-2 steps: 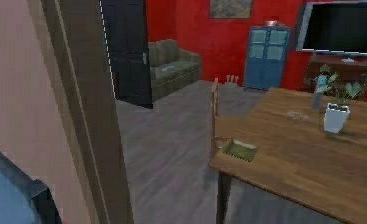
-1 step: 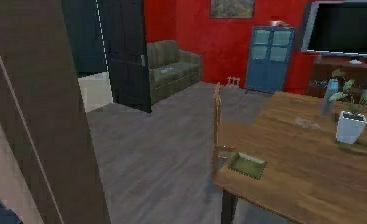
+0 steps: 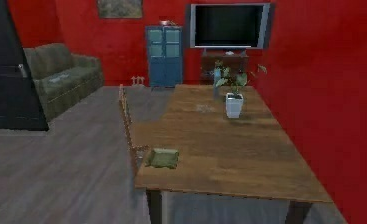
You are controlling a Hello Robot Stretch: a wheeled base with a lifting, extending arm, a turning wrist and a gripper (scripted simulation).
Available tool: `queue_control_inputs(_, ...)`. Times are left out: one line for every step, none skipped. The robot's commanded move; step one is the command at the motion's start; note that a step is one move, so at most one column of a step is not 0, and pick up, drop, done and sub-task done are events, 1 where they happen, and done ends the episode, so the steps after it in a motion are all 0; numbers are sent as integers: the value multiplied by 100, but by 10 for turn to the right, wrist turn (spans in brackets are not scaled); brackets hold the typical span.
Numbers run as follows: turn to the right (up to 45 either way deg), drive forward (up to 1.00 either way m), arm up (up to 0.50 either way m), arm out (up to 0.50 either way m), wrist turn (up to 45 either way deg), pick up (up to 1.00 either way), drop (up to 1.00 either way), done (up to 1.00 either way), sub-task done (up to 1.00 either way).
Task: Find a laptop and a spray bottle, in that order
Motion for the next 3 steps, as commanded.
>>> queue_control_inputs(0, 15, 0, 0, 0, 0, 0, 0, 0)
queue_control_inputs(-360, 0, 0, 0, 0, 0, 0, 0, 0)
queue_control_inputs(0, 40, 0, 0, 0, 0, 0, 0, 0)
